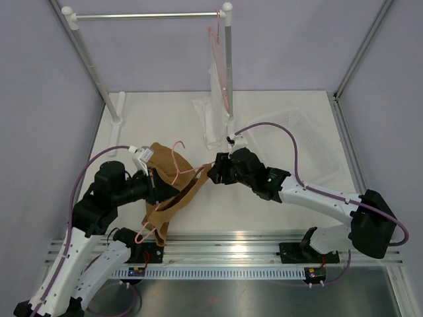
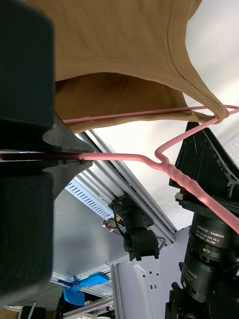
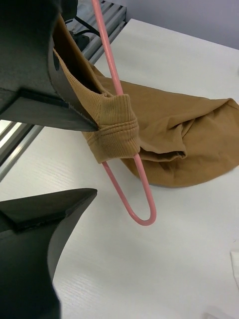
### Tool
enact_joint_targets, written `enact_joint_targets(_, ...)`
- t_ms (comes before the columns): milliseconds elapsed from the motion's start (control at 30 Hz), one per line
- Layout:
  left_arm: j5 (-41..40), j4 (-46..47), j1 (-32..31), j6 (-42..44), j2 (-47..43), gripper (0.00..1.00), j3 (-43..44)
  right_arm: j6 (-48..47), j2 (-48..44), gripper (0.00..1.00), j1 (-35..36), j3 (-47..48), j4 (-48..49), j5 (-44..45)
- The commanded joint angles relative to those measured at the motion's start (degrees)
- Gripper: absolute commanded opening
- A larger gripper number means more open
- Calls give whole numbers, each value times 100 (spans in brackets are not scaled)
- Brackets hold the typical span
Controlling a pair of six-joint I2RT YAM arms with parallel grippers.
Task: Remove the tank top from the hanger
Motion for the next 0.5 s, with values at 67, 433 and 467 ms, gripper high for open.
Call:
enact_joint_targets(67, 339, 537, -46, -94, -8, 0, -77, -220, 37, 63, 43, 257, 734, -38)
enact_joint_targets(433, 533, 888, -152, -278, 1, 0, -192, -307, 388, 60, 43, 414, 876, -197)
enact_joint_targets(467, 489, 880, -160, -278, -17, 0, -165, -325, 450, 54, 51, 415, 858, -171)
